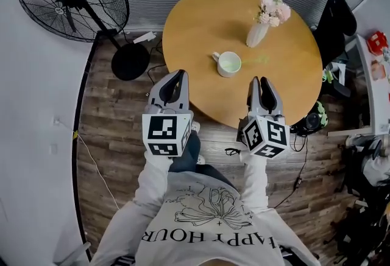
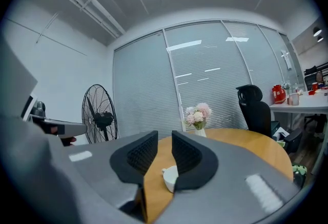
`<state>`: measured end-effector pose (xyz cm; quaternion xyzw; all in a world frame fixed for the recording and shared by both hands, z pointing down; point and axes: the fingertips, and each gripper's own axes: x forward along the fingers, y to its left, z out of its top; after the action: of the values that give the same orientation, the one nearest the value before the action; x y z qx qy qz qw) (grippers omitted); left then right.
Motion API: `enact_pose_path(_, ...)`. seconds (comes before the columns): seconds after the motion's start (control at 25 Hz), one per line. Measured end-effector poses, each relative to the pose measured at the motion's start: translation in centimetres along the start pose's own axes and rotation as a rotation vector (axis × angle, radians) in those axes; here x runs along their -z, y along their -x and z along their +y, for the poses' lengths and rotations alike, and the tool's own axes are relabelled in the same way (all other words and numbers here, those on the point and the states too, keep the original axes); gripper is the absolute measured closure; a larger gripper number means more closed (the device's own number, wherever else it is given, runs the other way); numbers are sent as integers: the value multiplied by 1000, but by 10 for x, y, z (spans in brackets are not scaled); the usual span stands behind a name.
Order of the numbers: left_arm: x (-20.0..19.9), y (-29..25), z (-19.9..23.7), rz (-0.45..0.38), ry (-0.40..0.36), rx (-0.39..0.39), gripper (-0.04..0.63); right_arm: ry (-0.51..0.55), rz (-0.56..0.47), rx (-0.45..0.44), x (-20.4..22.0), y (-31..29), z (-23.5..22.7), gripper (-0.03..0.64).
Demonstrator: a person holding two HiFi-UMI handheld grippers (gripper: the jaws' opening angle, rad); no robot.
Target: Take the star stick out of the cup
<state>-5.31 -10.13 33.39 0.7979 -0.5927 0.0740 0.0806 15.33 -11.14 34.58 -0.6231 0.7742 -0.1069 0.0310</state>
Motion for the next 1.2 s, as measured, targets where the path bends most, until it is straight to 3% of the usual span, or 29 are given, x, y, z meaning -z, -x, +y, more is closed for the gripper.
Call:
enact_pose_path(0.64,2,-113,24,52,-5,111,588,-2,44,82,17,-88,-26,520)
enact_pose_path(1.2,46,-183,32,154,1,212,588,-34,110,146,62,-132,-48,520)
